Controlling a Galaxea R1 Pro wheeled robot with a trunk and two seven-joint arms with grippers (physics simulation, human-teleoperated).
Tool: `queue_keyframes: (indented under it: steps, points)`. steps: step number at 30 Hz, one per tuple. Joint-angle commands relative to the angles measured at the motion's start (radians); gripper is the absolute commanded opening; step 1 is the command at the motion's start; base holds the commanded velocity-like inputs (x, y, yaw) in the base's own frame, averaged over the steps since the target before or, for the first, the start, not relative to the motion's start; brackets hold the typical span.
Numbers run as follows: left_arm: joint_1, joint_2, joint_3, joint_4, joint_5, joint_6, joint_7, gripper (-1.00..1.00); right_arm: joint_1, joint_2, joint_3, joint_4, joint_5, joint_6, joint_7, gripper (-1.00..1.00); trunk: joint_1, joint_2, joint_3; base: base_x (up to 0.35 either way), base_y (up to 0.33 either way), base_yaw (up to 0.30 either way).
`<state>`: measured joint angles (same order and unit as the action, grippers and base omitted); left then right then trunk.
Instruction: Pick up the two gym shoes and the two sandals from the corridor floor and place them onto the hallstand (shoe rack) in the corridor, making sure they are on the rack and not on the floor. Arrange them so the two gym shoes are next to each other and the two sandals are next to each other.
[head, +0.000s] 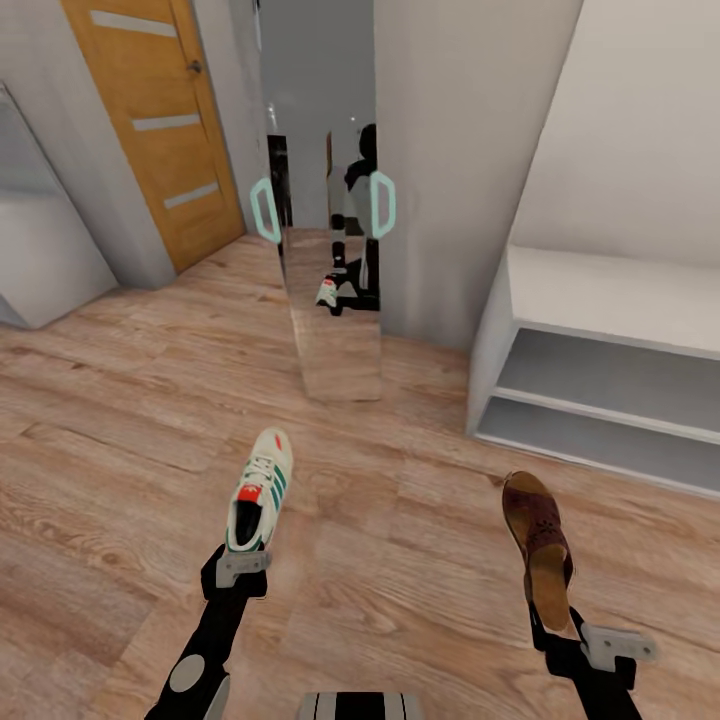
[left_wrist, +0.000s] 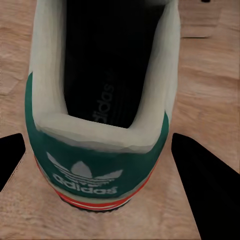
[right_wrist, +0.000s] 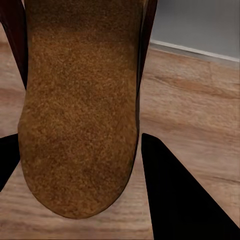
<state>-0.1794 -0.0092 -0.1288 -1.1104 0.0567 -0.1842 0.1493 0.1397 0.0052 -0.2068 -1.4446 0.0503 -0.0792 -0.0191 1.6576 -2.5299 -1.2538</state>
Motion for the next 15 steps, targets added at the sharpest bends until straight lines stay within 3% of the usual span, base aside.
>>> queue_keyframes:
  steps: [1,6,15]
  points:
    - [0.000,0.000,0.000,0.000,-0.001,0.000,0.001,-1.00,0.000,0.000,0.000,0.000,-0.003,0.000,0.000,-1.00,0.000,0.000,0.000,0.325,0.000,0.155]
    - [0.000,-0.001,-0.001,-0.001,-0.002,-0.007,0.002,-1.00,0.000,0.001,0.001,0.002,-0.003,0.000,-0.001,-1.00,0.000,0.000,0.000,0.247,0.000,0.233]
    - [0.000,-0.001,-0.002,-0.001,-0.002,-0.010,0.002,-1.00,0.000,0.001,0.001,0.002,-0.003,0.000,-0.001,-1.00,0.000,0.000,0.000,0.075,0.000,0.278]
